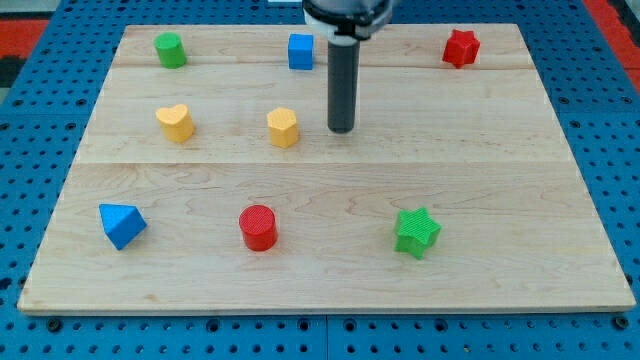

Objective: Move the yellow hexagon to the bottom right of the yellow heart

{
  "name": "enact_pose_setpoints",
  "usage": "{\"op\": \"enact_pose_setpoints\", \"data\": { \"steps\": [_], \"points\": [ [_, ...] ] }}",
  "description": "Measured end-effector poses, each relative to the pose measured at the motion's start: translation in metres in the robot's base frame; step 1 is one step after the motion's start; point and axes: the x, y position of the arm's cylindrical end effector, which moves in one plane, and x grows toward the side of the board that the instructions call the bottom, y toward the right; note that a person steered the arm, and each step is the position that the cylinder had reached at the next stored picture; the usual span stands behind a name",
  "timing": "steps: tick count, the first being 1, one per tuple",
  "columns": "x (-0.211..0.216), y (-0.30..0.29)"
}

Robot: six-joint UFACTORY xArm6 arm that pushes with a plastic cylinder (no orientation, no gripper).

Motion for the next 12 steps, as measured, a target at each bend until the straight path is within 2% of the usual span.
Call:
{"op": "enact_pose_setpoints", "data": {
  "steps": [2, 4, 5, 7, 8, 9, 10, 12],
  "points": [
    [-0.012, -0.127],
    [0.050, -0.190],
    [0.008, -0.207],
    [-0.086, -0.216],
    [-0.079, -0.253],
    [-0.011, -0.266],
    [0.000, -0.206],
    [-0.013, -0.197]
  ]
}}
